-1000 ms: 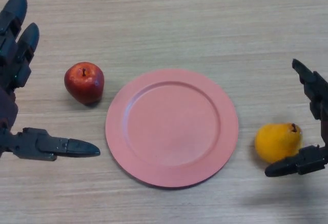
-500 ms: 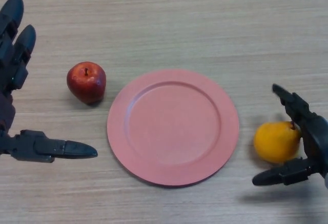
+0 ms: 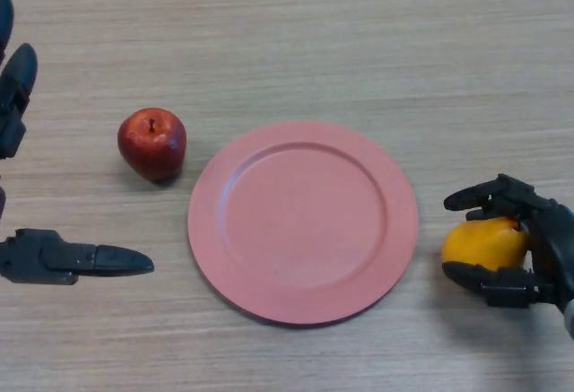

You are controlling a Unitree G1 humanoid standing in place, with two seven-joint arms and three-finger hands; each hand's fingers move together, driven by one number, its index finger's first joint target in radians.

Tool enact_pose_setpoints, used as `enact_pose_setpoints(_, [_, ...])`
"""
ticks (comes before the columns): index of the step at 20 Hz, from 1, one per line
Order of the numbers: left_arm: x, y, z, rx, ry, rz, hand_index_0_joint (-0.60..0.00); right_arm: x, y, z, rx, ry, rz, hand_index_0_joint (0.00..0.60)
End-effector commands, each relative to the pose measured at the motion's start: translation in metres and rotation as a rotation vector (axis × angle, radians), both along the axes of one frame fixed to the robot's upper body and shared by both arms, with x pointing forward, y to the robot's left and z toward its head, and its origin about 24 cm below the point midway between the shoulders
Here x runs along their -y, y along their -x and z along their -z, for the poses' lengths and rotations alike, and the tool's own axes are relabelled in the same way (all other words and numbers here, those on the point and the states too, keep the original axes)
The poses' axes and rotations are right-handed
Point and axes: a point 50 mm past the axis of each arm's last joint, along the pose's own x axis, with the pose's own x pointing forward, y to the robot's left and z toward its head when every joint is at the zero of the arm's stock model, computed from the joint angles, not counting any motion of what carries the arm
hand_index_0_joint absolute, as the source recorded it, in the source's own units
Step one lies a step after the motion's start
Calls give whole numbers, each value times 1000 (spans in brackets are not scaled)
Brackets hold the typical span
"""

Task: Pick up the yellow pear and place it on the plate

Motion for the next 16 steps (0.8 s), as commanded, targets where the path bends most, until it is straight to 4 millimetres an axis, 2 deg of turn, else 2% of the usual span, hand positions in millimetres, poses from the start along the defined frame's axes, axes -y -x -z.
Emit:
enact_pose_setpoints(1, [1,12,-30,190,-72,-10,0,-5,-4,-53,242,-59,-21,600])
enact_pose_setpoints(3, [1,12,-30,185,-67,-8,-200,-11,-4,-59,254,-61,-37,600])
enact_pose_setpoints(4, [1,12,-30,185,-63,-6,-351,-19,-4,-65,262,-61,-60,600])
enact_pose_setpoints(5, [2,12,-30,187,-61,-3,-252,-26,-5,-69,278,-50,-86,600])
enact_pose_setpoints(6, [1,13,-30,193,-52,1,-101,-44,-9,-79,311,-53,-137,600])
enact_pose_setpoints(7, [1,14,-30,196,-48,5,-18,-63,-13,-87,320,-99,-186,600])
enact_pose_setpoints(10, [-1,17,-30,206,-69,8,0,-93,-27,-97,381,-107,-257,600])
enact_pose_setpoints(12, [-5,21,-32,221,-73,1,0,-108,-35,-92,359,-110,-278,600])
enact_pose_setpoints(16, [-8,25,-34,238,-52,-14,0,-133,-46,-69,301,-82,-320,600])
